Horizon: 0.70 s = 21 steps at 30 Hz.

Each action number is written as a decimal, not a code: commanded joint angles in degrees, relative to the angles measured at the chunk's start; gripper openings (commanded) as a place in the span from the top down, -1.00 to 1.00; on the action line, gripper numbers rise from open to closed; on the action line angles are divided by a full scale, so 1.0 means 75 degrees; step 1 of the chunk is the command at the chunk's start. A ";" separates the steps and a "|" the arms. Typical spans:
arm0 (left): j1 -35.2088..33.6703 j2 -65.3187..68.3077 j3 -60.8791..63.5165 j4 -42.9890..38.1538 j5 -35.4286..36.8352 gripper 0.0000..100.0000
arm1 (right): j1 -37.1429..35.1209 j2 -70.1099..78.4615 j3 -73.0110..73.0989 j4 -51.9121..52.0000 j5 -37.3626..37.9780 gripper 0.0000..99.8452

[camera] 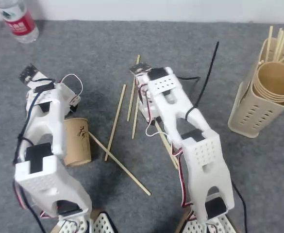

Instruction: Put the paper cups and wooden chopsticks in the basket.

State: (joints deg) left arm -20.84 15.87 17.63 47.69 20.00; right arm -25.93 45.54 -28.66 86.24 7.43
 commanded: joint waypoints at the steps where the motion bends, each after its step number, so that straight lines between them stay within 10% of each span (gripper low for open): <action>1: 0.0059 -0.0246 -0.0053 -0.0117 0.0035 0.97 | 0.0287 -0.0018 -0.0082 0.0182 0.0270 0.99; 21: 0.0059 -0.0246 -0.0053 -0.0117 0.0035 0.97 | 0.0885 -0.3745 -0.3505 0.2151 0.1207 0.99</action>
State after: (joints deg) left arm -20.84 15.87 17.63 47.69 20.00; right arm -22.24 24.88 -51.34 100.57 13.85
